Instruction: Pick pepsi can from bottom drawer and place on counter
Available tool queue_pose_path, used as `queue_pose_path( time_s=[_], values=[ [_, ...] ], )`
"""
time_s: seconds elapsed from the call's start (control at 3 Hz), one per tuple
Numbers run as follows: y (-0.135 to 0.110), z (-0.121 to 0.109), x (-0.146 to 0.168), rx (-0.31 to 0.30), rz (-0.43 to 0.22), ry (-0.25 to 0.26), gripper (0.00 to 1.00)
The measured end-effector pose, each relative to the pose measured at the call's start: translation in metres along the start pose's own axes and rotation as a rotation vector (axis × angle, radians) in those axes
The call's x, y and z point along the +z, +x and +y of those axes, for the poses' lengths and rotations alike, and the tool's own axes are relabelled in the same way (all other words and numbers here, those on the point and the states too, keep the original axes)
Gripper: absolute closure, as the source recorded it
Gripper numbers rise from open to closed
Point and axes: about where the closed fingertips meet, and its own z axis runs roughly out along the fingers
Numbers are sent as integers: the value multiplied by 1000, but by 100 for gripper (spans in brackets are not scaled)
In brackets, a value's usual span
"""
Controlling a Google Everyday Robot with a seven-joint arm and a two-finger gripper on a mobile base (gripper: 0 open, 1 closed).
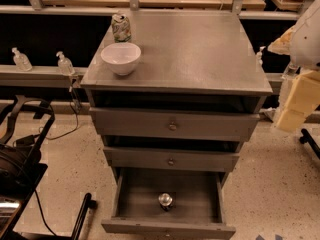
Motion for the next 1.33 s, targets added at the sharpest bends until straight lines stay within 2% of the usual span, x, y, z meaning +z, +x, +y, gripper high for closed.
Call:
queue_pose_path(
  time_s=[0.33, 0.67, 1.0, 1.33],
  values=[
    [0, 0, 1, 1, -3, 1, 0],
    [-2, 3, 19, 20, -108, 22, 0],
    [-3, 33, 93, 21, -273, -59, 0],
    [-17, 70, 186, 59, -533, -147, 0]
  ],
)
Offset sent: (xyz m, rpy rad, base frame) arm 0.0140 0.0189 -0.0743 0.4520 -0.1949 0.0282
